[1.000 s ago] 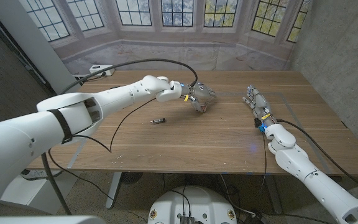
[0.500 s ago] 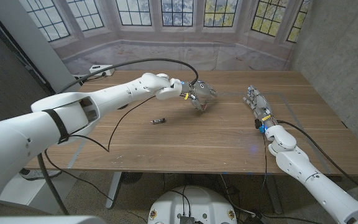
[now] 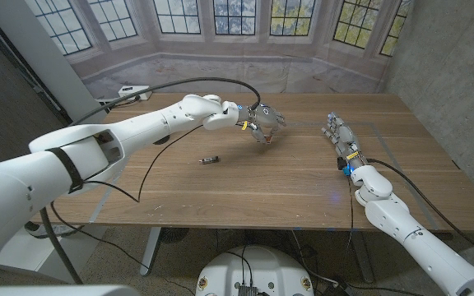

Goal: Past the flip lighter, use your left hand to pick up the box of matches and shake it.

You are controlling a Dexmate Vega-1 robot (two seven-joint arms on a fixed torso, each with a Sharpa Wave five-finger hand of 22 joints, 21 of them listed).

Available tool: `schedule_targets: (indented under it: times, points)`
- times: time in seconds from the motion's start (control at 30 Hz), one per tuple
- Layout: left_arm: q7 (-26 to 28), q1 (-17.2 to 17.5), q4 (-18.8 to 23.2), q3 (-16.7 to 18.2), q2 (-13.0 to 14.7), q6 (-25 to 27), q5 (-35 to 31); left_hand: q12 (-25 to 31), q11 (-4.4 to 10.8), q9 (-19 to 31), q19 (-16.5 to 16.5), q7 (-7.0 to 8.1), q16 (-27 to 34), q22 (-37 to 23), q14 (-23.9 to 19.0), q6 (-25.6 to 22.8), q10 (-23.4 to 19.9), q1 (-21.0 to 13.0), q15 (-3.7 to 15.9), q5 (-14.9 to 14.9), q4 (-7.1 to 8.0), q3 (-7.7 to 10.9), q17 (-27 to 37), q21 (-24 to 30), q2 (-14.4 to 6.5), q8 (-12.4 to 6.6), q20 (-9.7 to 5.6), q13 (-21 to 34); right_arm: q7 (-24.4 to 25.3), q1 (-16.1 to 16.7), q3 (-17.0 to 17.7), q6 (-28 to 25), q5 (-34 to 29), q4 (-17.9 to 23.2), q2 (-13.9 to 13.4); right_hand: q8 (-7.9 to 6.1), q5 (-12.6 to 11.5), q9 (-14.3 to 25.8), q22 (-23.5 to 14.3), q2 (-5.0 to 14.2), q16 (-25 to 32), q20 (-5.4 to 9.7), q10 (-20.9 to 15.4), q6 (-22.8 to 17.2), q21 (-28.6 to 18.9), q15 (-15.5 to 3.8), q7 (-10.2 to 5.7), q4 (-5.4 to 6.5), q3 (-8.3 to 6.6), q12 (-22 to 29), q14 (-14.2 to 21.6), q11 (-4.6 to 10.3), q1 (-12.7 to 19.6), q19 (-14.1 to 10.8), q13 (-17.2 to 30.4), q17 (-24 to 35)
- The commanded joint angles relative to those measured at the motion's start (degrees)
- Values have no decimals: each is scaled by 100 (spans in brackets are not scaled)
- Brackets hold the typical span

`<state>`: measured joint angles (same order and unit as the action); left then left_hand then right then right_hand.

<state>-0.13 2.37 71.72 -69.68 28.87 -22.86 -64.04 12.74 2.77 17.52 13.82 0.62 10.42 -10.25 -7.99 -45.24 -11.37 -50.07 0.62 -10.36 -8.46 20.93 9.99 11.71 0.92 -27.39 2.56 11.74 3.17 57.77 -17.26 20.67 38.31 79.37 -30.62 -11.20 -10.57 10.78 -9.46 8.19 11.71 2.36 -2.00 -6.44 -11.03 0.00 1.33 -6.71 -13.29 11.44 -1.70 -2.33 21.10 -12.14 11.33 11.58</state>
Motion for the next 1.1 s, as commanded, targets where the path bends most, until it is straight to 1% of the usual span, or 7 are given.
schedule_targets:
  times: [0.03, 0.23, 0.47, 0.8, 0.93, 1.1]
  points:
    - [-105, 205, 349, 318, 222, 49, -11, 22, 2, 8, 42, -1, 31, -25, -27, -74, -41, -34, 12, -5, 1, -5, 21, 18, 5, -29, -7, 6, -7, -89, -71, -31, -49, -13, 31, -3, 7, 20, -26, 12, 34, 111, -16, -11, 4, -23, -4, -15, -21, 12, 16, 7, -15, -36, 20, 22]
    - [-203, 268, 491, 449, 347, -10, 3, 20, -17, 10, 41, 2, 30, -25, -30, -69, -49, -29, 11, -5, 4, -6, 21, 17, 2, -28, -7, 6, -7, -146, -116, -64, -78, -31, 56, -4, 7, 20, -26, 12, 35, 109, -17, -12, 4, -21, -5, -14, -21, 13, 17, 6, -17, -37, 20, 22]
    - [-314, 352, 698, 605, 511, -79, -16, 14, -3, 13, 41, -1, 29, -25, -31, -65, -51, -23, 11, -6, 6, -7, 22, 16, 1, -28, -9, 6, -19, -183, -154, -82, -86, -62, 87, -4, 6, 20, -26, 15, 35, 106, -17, -13, 4, -23, -7, -14, -23, 13, 18, 7, -17, -40, 20, 23]
    - [-465, 465, 917, 785, 680, -190, -60, 9, 8, 24, 38, -8, 27, -25, -32, -66, -60, -19, 21, -7, 6, -8, 22, 14, -1, -35, -13, 6, -56, -209, -177, -71, -88, -92, 99, -4, 6, 20, -26, 14, 34, 97, -18, -13, 4, -21, -4, -16, -25, 14, 18, 6, -17, -40, 19, 21]
    - [-519, 511, 1000, 861, 744, -220, -73, 8, 1, 24, 37, 13, 26, -25, -34, -69, -66, -20, 21, -8, 6, -7, 22, 13, -2, -36, -21, 6, -76, -217, -184, -64, -88, -113, 102, -4, 6, 20, -26, 14, 34, 94, -19, -13, 4, -15, -3, -15, -25, 14, 17, 8, -18, -41, 20, 22]
    - [-588, 577, 1085, 971, 803, -199, -72, 2, 5, 22, 40, 6, 24, -25, -30, -69, -62, -19, 20, -8, 6, -7, 22, 14, -4, -35, -20, 6, -113, -248, -198, -54, -81, -156, 119, -5, 6, 20, -26, 14, 34, 93, -17, -15, 4, -19, -6, -13, -25, 14, 15, 7, -21, -42, 20, 22]
